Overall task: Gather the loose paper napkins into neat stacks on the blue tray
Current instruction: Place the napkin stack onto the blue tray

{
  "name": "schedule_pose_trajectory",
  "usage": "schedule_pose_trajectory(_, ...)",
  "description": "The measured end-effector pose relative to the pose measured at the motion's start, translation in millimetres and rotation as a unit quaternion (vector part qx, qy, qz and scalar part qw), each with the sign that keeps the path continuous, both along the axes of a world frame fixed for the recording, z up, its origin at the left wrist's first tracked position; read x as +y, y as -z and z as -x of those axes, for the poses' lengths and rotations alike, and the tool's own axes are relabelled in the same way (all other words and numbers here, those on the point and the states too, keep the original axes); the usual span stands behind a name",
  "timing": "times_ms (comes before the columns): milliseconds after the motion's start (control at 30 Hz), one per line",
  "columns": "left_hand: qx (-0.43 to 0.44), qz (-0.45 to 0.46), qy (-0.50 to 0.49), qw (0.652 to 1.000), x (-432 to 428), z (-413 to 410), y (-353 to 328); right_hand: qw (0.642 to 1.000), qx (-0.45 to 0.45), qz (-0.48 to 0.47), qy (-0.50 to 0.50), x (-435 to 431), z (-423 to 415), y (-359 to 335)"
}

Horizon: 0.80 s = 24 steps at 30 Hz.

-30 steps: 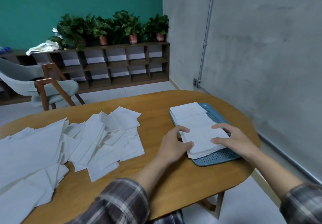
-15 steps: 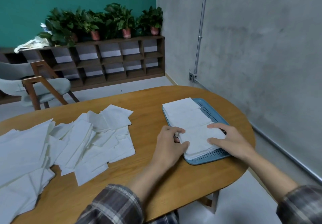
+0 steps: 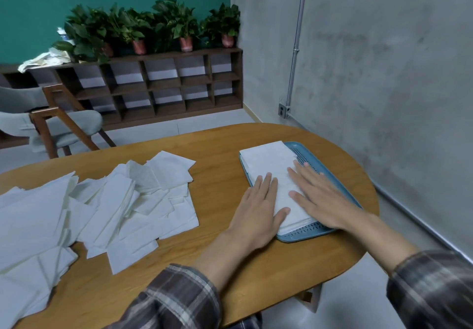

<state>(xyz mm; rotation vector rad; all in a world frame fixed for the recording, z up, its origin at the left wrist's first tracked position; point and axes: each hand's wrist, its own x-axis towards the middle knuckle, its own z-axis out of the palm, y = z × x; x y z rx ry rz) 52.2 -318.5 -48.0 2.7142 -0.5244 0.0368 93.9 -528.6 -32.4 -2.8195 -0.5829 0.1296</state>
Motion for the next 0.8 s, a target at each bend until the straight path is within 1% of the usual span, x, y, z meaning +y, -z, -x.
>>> schedule_pose_trajectory(67,0.049,-0.015,-0.001,0.999,3.5,-2.3,6.9,0.999,0.037,0.033,-0.001,3.2,-4.1,7.8)
schedule_pose_trajectory(100,0.058,-0.014,-0.002,0.998,4.7,-2.9,10.8,0.998,0.044,0.04,-0.001,4.0,-4.7,12.0)
schedule_pose_trajectory(267,0.055,-0.023,-0.006,0.998,3.6,-4.5,20.0,0.998,0.04,0.043,0.001,3.4,-7.5,22.6)
schedule_pose_trajectory(467,0.087,-0.046,0.003,0.995,3.2,-9.6,11.4,0.998,0.048,0.048,0.009,5.8,-7.4,17.2)
schedule_pose_trajectory(533,0.109,-0.013,0.019,0.994,7.3,-9.2,7.0,0.996,0.057,0.061,0.011,7.5,-5.5,8.6)
schedule_pose_trajectory(567,0.117,0.021,0.028,0.992,12.0,-8.0,5.7,0.996,0.054,0.069,0.014,9.3,-4.3,3.6)
schedule_pose_trajectory(633,0.113,0.096,0.035,0.988,27.6,-3.5,3.0,0.995,0.028,0.091,0.017,16.1,-1.2,-6.6)
schedule_pose_trajectory(667,0.1,0.118,0.032,0.987,37.6,-0.9,1.1,0.995,0.005,0.103,0.015,21.6,1.0,-11.5)
schedule_pose_trajectory(733,0.072,0.128,0.019,0.989,59.2,5.1,-1.0,0.992,-0.038,0.119,-0.003,37.2,6.2,-19.0)
schedule_pose_trajectory(800,0.047,0.126,0.002,0.991,82.3,13.0,-2.1,0.993,-0.056,0.097,-0.028,60.4,11.5,-23.4)
